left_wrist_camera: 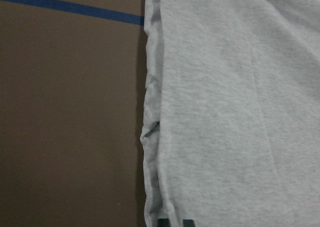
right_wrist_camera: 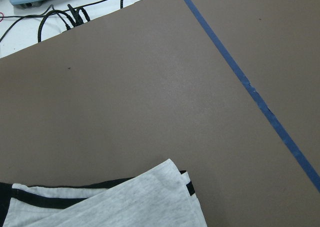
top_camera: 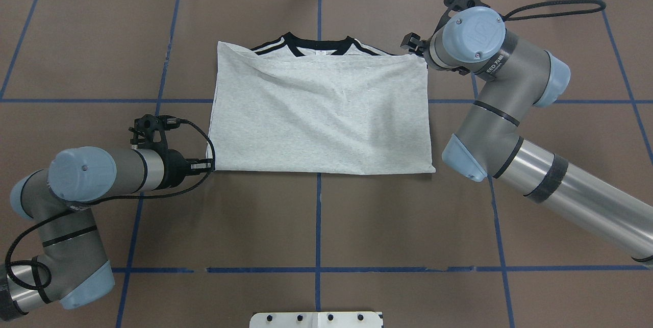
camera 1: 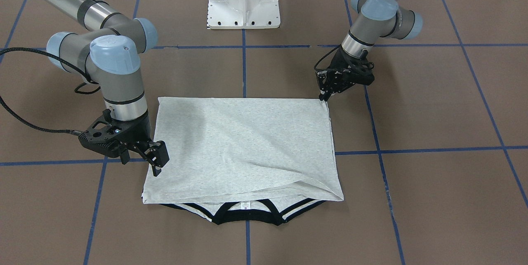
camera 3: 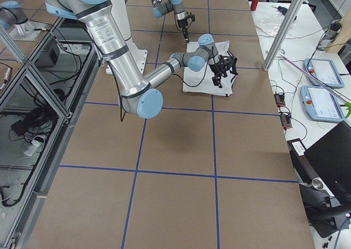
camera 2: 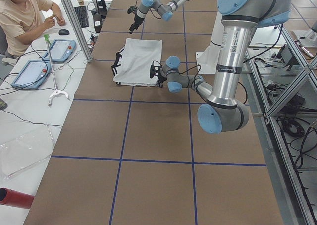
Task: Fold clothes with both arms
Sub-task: 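Move the left gripper down to the folded shirt's side edge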
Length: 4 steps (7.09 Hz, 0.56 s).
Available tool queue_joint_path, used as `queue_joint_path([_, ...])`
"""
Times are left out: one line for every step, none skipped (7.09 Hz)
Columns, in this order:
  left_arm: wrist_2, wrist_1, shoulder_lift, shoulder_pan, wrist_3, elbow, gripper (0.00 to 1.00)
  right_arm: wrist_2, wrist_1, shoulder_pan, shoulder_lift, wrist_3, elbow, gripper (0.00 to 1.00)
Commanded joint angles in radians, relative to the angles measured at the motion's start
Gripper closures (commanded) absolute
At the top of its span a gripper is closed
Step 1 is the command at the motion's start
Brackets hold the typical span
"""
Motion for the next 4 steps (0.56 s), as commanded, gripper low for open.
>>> queue_joint_path([0.002, 0.002, 0.005, 0.000, 0.002, 0.004, 0.75, 0.000, 0.000, 0.000, 0.000, 0.001, 0.000, 0.00])
queue_joint_path([0.002, 0.002, 0.004, 0.000, 0.002, 0.008, 0.75, 0.000, 0.000, -0.002, 0.000, 0.001, 0.000, 0.00])
queue_joint_path([0.002, 0.002, 0.002, 0.000, 0.002, 0.009, 0.75, 0.000, 0.000, -0.002, 0.000, -0.001, -0.001, 0.00])
queue_joint_path([0.002, 0.002, 0.001, 0.000, 0.002, 0.009, 0.75, 0.000, 0.000, -0.002, -0.002, -0.001, -0.002, 0.00])
